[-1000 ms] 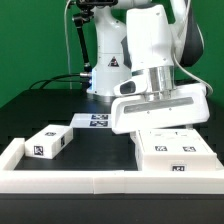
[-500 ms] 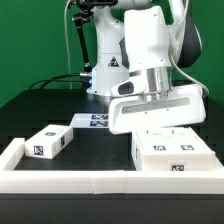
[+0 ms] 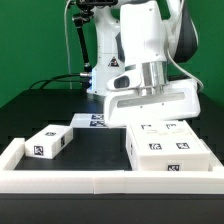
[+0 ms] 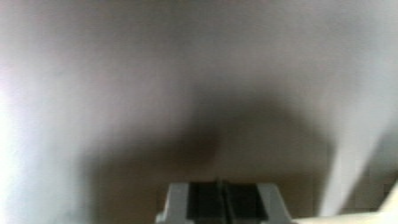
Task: Assemble cabinet
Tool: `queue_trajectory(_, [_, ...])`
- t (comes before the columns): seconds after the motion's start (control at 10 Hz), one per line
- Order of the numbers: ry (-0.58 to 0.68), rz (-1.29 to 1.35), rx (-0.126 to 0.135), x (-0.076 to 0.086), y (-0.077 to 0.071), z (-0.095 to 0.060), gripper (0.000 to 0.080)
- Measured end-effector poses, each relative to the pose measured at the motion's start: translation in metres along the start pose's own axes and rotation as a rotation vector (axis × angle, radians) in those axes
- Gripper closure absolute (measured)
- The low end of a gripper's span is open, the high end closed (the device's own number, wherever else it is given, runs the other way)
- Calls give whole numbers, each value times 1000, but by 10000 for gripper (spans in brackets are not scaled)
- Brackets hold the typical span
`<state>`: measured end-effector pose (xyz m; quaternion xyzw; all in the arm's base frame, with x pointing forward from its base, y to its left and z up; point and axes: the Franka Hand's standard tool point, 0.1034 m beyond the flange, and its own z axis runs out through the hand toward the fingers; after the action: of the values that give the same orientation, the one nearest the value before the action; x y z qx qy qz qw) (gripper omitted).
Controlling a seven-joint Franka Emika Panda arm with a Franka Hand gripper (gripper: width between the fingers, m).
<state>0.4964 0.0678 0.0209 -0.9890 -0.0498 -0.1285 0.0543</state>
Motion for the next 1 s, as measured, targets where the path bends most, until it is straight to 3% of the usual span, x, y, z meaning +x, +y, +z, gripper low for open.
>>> queue_trajectory(0.5, [-17, -38, -2, 29, -11, -57, 797])
queue_trajectory(0.8, [-38, -44, 5, 49, -14, -75, 797])
queue_trajectory(1.0, [-39, -48, 6, 53, -16, -77, 797])
